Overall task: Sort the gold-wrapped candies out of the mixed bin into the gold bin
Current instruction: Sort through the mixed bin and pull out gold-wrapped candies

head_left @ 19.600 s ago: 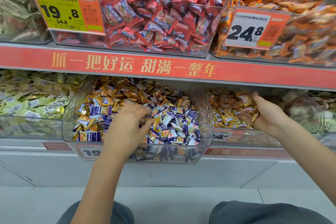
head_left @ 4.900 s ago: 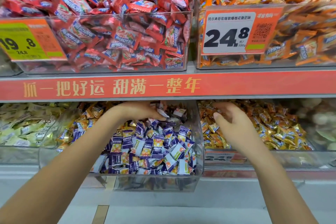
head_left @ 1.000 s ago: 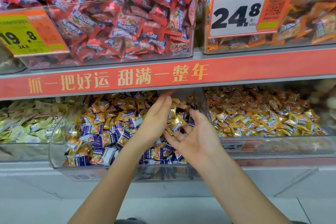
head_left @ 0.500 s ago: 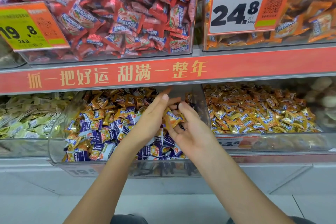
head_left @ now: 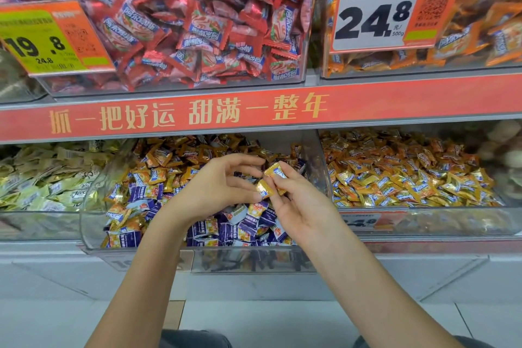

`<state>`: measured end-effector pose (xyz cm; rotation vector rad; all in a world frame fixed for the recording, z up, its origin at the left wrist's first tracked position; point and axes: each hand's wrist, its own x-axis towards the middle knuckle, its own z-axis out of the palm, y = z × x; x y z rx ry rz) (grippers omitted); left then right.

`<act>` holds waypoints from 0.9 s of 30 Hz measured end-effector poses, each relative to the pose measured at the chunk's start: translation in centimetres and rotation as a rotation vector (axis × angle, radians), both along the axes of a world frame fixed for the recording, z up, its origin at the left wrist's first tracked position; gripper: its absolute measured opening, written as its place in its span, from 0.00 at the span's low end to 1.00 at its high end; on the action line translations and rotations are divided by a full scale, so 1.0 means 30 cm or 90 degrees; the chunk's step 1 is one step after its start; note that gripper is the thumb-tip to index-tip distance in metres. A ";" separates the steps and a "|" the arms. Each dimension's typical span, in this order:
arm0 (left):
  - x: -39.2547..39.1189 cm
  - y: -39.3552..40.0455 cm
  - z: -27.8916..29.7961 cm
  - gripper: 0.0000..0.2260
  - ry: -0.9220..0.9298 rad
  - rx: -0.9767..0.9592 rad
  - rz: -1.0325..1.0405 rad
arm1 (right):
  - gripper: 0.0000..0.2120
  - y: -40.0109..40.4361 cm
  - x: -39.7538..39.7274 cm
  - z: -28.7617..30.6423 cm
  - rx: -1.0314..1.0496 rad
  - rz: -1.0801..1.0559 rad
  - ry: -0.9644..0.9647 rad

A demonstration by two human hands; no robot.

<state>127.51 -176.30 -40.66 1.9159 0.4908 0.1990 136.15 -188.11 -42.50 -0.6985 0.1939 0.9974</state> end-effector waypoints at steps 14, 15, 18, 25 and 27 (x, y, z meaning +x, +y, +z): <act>0.059 -0.034 -0.020 0.12 -0.179 0.056 0.082 | 0.12 -0.068 -0.001 0.022 -0.271 -0.053 -0.845; 0.063 -0.039 -0.019 0.12 -0.192 0.042 0.094 | 0.12 -0.070 0.003 0.020 -0.286 -0.060 -0.870; 0.069 -0.052 -0.015 0.12 -0.238 -0.036 0.118 | 0.12 -0.068 0.000 0.003 -0.325 -0.078 -0.925; 0.080 -0.036 -0.022 0.12 -0.291 -0.186 0.153 | 0.17 -0.055 0.004 -0.019 -0.375 -0.016 -0.981; 0.086 -0.038 -0.026 0.11 -0.296 -0.205 0.150 | 0.16 -0.050 0.005 -0.018 -0.369 -0.027 -0.970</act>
